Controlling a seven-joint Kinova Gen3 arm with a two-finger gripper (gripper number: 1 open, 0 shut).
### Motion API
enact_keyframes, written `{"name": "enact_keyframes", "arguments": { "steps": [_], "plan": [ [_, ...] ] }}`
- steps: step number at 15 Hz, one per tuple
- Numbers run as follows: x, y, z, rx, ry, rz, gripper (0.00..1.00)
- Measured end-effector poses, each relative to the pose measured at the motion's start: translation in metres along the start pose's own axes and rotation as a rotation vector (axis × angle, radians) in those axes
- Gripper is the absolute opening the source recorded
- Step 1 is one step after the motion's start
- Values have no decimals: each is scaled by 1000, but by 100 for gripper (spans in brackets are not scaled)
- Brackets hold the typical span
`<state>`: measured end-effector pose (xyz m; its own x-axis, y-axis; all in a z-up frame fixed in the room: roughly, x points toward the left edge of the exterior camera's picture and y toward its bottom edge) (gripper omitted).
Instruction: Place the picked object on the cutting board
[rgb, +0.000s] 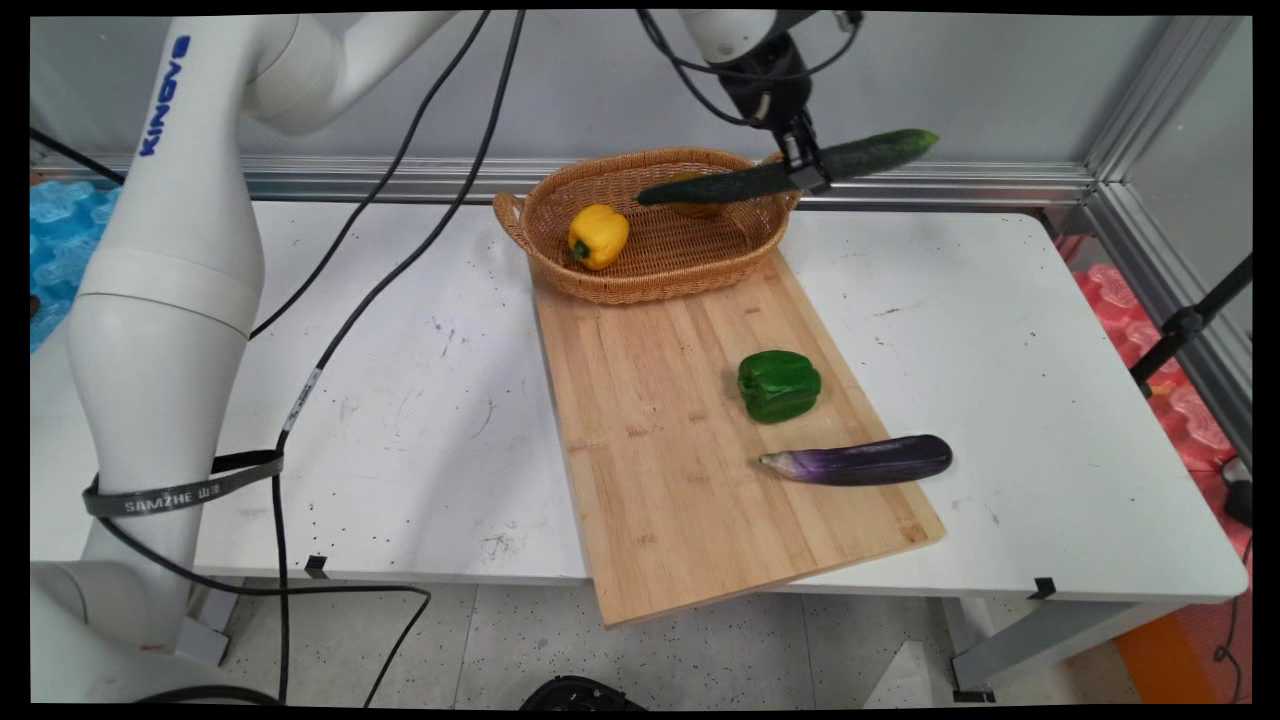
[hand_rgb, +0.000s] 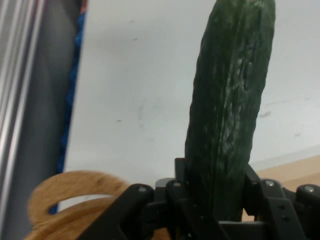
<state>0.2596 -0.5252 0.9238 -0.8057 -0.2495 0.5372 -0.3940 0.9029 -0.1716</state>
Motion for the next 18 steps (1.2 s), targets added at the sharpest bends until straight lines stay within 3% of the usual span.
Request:
{"name": "enact_keyframes", "arguments": {
  "steps": [5, 9, 14, 18],
  "plan": [
    [32, 45, -4, -36, -33, -43, 0],
    [39, 72, -4, -36, -65, -127, 0],
    [30, 94, -2, -8, -106, -224, 0],
    [8, 106, 1, 26, -146, -286, 0]
  ]
}}
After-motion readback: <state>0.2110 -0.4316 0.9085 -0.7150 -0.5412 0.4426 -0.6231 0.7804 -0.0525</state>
